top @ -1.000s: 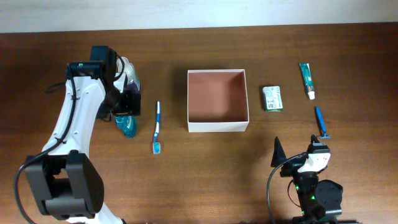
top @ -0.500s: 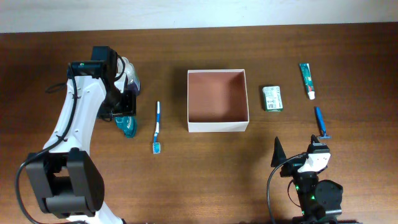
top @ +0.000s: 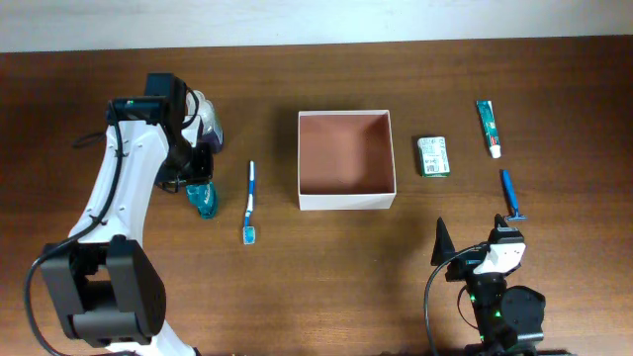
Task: Pack container
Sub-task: 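Close the left gripper on the Listerine bottle neck and lift, then carry the Listerine bottle with the left gripper over the box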
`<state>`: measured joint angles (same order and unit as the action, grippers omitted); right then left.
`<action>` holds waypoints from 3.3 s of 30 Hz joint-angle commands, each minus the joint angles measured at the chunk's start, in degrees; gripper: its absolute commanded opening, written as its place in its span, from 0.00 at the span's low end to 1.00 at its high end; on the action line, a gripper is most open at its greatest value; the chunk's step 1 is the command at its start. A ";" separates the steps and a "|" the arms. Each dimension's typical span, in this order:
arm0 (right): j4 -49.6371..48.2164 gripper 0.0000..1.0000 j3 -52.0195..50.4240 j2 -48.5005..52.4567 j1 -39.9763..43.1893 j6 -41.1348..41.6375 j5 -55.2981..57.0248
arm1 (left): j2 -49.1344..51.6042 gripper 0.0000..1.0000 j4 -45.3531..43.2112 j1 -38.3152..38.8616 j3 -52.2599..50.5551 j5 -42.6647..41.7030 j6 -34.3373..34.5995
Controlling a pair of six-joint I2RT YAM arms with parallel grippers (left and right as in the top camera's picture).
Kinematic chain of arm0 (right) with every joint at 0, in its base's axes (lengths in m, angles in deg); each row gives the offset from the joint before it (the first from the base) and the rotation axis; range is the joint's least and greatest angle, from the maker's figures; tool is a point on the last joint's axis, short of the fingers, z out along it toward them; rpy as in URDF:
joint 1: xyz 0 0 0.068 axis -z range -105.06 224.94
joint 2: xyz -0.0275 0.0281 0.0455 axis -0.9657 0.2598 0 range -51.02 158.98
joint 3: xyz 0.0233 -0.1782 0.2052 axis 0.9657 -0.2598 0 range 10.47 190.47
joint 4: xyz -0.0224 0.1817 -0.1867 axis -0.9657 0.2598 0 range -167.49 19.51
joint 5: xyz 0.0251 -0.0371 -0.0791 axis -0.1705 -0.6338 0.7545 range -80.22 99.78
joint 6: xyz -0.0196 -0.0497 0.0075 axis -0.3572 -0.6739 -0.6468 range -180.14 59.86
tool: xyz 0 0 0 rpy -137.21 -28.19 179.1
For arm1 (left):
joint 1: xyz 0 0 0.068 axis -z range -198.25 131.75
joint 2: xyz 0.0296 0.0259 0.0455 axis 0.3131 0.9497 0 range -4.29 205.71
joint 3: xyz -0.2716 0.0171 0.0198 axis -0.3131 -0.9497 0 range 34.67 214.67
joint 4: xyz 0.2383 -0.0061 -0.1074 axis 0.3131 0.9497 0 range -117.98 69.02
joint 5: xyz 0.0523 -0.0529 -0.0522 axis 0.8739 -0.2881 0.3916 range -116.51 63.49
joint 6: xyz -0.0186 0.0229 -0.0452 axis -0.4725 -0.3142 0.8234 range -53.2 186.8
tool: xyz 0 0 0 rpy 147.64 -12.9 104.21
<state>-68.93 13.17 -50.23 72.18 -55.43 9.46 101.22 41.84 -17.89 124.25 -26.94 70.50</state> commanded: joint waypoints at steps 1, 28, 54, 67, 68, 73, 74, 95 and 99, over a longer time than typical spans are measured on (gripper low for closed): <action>-0.04 0.99 -0.50 -0.61 0.26 0.00 -0.52 | 0.68 0.18 -0.11 -0.02 0.35 -0.22 -0.02; -0.04 0.99 -0.50 -0.61 0.26 0.00 -0.52 | 0.63 0.00 12.72 6.32 33.59 -11.76 -0.04; -0.04 0.98 -0.50 -0.61 0.26 0.00 -0.52 | 14.32 0.01 -5.11 29.49 37.29 -4.46 11.34; -0.04 0.99 -0.50 -0.61 0.26 0.00 -0.52 | 17.20 0.01 0.98 29.42 37.27 4.52 16.06; -0.04 0.99 -0.50 -0.59 0.26 0.00 -0.55 | 17.27 0.01 1.27 29.42 37.27 4.79 16.04; -0.04 0.98 -0.50 -0.61 0.26 0.00 -0.52 | 17.27 0.01 0.85 29.42 37.27 4.79 16.04; -0.04 0.99 -0.50 -0.61 0.26 0.00 -0.52 | 17.29 0.01 0.63 29.42 37.27 4.81 16.06; -0.04 0.99 -0.50 -0.61 0.26 0.02 -0.55 | 20.28 0.02 0.74 29.20 37.22 4.85 16.24; -0.04 0.99 -0.50 -0.59 0.26 0.00 -0.55 | 20.39 0.02 0.72 28.87 37.22 5.01 16.26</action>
<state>-68.93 13.17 -50.23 72.18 -55.43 9.48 122.16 42.76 11.58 159.95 -23.02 86.13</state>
